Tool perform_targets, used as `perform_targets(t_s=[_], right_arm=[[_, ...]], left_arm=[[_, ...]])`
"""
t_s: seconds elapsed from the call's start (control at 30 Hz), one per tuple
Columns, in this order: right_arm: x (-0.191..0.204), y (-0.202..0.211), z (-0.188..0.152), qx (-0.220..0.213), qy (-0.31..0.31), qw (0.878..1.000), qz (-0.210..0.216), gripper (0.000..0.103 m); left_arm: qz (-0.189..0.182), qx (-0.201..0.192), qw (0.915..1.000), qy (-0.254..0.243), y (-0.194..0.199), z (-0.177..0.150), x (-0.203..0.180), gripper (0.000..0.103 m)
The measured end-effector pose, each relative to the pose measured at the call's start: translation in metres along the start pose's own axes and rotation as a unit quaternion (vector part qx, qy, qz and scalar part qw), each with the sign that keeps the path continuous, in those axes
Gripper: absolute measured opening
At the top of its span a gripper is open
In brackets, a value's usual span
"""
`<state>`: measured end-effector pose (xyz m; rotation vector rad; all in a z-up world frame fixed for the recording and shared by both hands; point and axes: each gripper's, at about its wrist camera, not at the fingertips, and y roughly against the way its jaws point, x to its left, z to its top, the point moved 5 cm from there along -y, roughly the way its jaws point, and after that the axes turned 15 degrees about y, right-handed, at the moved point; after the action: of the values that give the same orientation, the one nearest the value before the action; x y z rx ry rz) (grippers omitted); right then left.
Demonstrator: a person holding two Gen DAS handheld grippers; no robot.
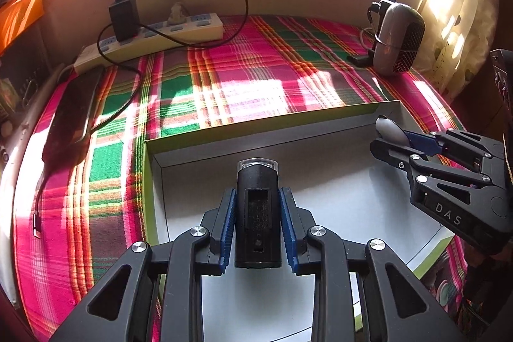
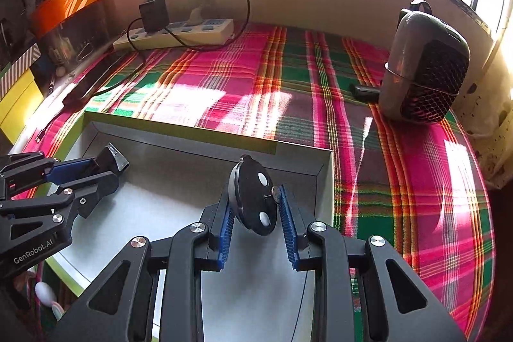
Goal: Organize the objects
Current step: 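Carry the black cylinder and black fob over the white box with both tools, then open the right tool to drop the fob in the box while the left tool releases the cylinder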
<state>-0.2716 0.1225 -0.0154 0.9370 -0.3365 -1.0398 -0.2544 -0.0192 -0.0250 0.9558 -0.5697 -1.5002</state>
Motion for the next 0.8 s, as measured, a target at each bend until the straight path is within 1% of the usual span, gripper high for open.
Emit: perform_targets(t_s=[0.17, 0.3, 0.5, 0.63, 0.8], right_arm=[[0.0018, -0.0058, -0.0009, 0.007, 0.003, 1.0, 0.0, 0.029], [0.0034, -0.0076, -0.0006, 0.009, 0.01, 1.0, -0.01, 0.029], [0.004, -0.0086, -0.0002, 0.01, 0.011, 1.0, -0.015, 0.029], [0.0033, -0.0086, -0.0007, 0.01, 0.011, 1.0, -0.017, 0.029], [0.0035, -0.0085, -0.0009, 0.01, 0.012, 1.0, -0.023, 0.033]], left_arm=[[0.003, -0.002, 1.0, -0.001, -0.0021, 0.003, -0.0003, 0.025], [0.01, -0.003, 0.9999, -0.003, -0.0034, 0.0035, -0.0014, 0.025], [0.017, -0.003, 0.9998, -0.007, -0.0053, 0.0041, -0.0031, 0.025], [0.014, 0.002, 0.9999, -0.008, -0.0072, 0.0015, -0.0054, 0.025], [0.011, 0.004, 0.9999, -0.007, -0.0075, 0.0017, -0.0049, 0.025]])
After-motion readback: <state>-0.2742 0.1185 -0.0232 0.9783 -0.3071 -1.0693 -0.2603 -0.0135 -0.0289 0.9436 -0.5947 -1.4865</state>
